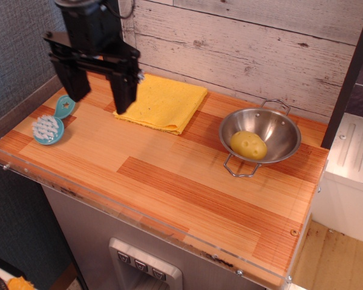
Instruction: Pick up the brush and place it in the middle left of the table
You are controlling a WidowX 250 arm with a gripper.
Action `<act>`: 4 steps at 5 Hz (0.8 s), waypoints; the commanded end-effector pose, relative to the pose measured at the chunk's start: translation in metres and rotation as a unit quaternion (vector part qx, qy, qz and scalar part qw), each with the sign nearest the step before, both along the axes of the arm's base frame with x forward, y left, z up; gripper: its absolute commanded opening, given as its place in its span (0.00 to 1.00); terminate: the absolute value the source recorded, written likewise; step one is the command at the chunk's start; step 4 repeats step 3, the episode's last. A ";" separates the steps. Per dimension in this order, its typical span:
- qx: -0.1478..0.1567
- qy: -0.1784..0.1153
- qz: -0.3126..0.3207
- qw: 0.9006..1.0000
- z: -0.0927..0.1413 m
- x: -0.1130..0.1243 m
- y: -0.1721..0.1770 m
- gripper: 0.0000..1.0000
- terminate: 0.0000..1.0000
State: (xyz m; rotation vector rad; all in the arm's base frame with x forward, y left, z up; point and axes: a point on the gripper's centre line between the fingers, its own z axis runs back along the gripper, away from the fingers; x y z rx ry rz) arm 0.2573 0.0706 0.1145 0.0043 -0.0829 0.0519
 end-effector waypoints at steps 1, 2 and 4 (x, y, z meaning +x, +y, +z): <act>0.018 -0.003 -0.071 0.997 0.003 0.003 -0.005 1.00 0.00; 0.018 -0.003 -0.071 0.997 0.003 0.003 -0.005 1.00 0.00; 0.018 -0.003 -0.071 0.997 0.003 0.003 -0.005 1.00 1.00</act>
